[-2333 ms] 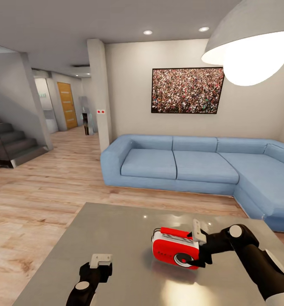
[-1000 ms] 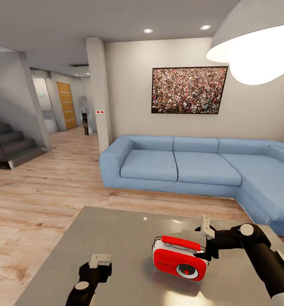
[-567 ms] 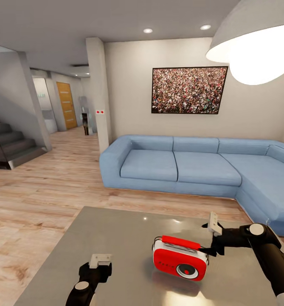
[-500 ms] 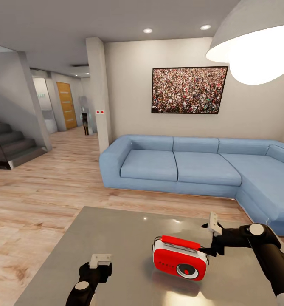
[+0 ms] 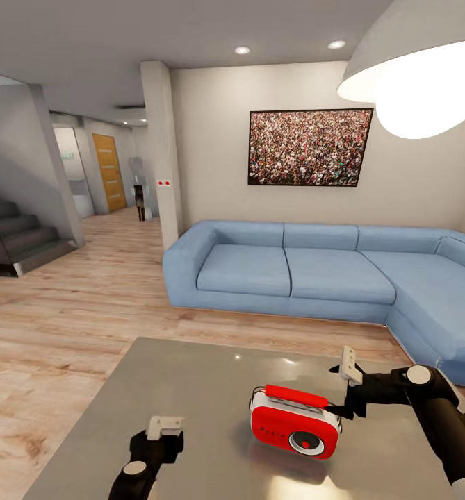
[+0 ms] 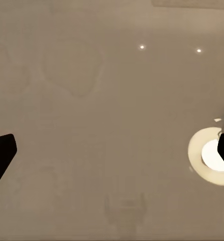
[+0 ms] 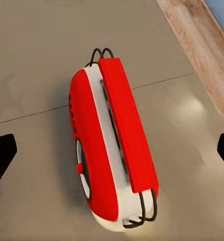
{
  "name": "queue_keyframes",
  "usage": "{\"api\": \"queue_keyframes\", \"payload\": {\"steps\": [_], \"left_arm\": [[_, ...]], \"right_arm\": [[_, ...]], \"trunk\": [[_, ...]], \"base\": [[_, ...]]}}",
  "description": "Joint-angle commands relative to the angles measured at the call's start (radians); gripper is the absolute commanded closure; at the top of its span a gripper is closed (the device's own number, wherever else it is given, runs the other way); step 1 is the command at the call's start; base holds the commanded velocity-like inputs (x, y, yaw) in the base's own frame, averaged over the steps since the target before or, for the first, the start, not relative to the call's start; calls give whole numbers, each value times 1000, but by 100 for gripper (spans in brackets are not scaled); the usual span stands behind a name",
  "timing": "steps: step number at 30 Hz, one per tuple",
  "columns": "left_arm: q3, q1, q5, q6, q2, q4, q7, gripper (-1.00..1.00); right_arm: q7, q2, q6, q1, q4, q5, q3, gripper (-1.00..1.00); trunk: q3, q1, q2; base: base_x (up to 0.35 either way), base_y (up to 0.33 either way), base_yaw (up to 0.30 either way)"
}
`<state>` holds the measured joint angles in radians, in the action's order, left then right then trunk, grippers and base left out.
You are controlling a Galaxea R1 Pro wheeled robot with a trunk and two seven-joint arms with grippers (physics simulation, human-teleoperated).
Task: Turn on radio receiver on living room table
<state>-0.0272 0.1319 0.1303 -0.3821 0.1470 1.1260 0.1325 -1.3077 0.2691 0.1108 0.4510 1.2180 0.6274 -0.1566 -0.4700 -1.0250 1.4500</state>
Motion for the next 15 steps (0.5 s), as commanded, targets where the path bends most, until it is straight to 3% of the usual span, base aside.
{"api": "queue_keyframes", "payload": {"steps": [1,15], "left_arm": [[0,0,0,0,0,0,0,-100],[0,0,0,1,0,-2,-1,-100]], "right_arm": [[0,0,1,0,0,0,0,-100],[0,-2,2,0,0,-2,16,-100]], "trunk": [[0,0,0],[0,0,0]], "base": [[0,0,0],[0,0,0]]}}
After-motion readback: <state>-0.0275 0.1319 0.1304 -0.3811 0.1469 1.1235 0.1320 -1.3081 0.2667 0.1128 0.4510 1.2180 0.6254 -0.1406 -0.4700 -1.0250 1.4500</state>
